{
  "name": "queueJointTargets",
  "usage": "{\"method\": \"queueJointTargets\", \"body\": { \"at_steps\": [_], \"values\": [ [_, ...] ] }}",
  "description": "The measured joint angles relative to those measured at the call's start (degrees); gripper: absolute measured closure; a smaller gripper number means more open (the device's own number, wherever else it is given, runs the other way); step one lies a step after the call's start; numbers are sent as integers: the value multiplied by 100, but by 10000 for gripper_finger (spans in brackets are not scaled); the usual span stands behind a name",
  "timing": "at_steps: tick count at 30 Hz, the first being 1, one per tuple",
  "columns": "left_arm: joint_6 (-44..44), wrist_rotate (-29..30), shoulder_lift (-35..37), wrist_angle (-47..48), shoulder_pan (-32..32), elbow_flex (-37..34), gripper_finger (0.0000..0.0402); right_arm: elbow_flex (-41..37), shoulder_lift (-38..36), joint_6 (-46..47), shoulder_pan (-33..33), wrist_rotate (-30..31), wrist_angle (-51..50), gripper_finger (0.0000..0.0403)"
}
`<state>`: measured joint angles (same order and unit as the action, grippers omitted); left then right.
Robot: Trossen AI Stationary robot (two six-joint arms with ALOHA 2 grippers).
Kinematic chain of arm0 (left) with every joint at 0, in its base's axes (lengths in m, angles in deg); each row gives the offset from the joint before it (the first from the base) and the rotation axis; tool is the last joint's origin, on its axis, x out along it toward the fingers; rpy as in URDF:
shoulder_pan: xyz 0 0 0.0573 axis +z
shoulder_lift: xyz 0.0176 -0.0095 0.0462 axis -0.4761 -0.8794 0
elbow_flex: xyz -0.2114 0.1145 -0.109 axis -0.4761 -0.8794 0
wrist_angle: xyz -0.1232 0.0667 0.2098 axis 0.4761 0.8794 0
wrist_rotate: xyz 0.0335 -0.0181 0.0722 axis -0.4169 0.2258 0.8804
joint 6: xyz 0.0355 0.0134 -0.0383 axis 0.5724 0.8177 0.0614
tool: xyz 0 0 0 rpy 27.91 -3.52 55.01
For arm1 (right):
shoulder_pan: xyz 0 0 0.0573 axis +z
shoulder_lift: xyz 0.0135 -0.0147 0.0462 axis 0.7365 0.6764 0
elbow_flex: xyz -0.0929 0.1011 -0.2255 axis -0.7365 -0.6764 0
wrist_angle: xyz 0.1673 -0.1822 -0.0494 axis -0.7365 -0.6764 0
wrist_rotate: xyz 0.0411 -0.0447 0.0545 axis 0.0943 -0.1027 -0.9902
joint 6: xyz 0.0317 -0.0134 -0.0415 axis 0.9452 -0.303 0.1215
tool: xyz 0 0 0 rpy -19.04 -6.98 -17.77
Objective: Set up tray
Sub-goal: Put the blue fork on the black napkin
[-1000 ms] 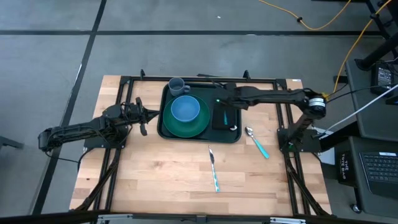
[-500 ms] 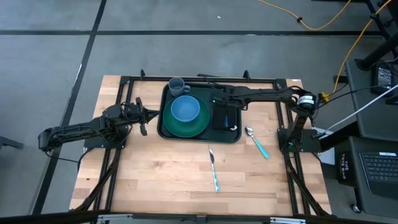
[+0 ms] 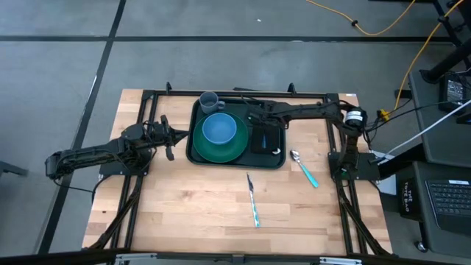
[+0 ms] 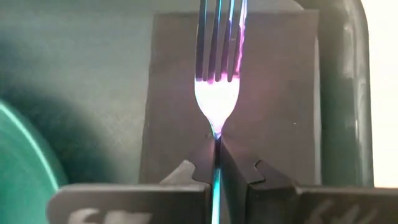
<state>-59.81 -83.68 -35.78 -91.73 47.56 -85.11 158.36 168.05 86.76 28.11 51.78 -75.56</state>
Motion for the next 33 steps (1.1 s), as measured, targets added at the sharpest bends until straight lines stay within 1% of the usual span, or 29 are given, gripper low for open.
{"method": "queueJointTargets", "body": {
  "at_steps": [8,17,33],
  "values": [
    [1,-13,0,1,0,0,398,0,219,2,-95,-252,51,386],
    [2,-11,0,1,-1,0,398,0,259,4,-134,-259,-170,386],
    [1,0,0,1,-1,0,398,0,275,-50,-162,-255,-102,386]
  ]
}}
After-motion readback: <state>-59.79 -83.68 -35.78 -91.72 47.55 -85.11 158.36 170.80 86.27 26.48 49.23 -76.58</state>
